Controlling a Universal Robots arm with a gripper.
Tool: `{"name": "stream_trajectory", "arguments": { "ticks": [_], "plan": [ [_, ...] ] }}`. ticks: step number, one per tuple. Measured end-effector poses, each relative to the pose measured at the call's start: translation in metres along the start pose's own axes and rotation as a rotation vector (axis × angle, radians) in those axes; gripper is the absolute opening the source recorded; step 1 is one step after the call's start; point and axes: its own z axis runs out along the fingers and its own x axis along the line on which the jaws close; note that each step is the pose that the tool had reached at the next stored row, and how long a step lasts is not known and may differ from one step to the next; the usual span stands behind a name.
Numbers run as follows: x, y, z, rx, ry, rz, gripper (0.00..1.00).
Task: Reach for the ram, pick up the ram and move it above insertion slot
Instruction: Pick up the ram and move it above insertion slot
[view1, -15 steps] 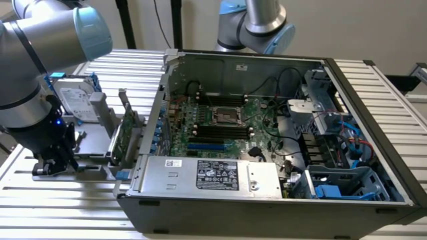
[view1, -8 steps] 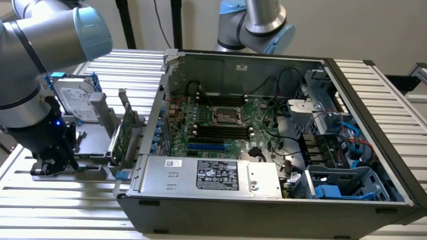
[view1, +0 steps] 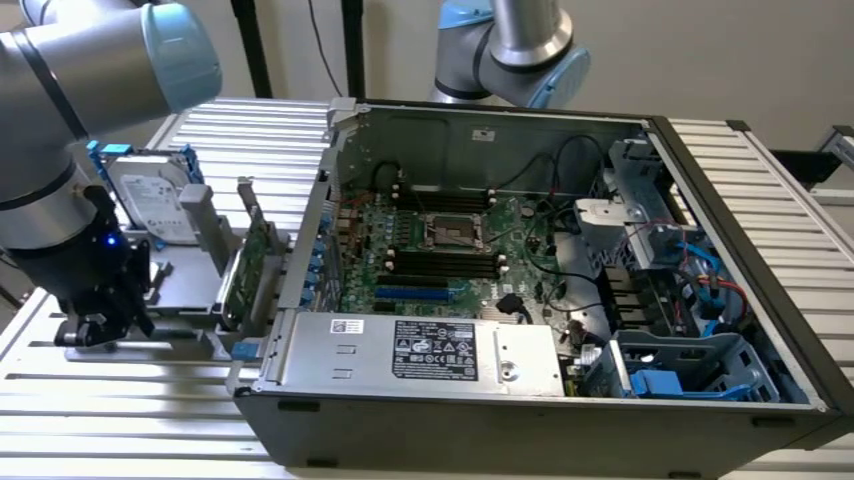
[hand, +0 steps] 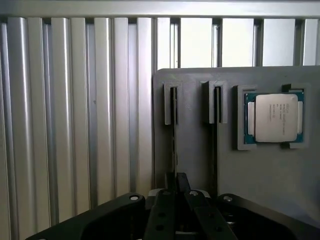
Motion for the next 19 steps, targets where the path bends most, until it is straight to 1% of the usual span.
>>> {"name": "stream_trajectory", "arguments": {
  "ticks": [4,8,15,17,19],
  "plan": [
    [0.0,-0.0001,-0.0109,-0.0012,-0.0019,0.0,0.13],
    [0.0,-0.0006,-0.0241,-0.0023,-0.0028,0.0,0.13],
    [-0.001,-0.0025,-0.0557,-0.0026,-0.003,0.0,0.13],
    [-0.001,-0.0042,-0.0647,-0.0025,-0.0032,0.0,0.13],
    [-0.001,-0.0076,-0.0737,-0.0027,-0.0048,-0.002,0.13]
  ]
}}
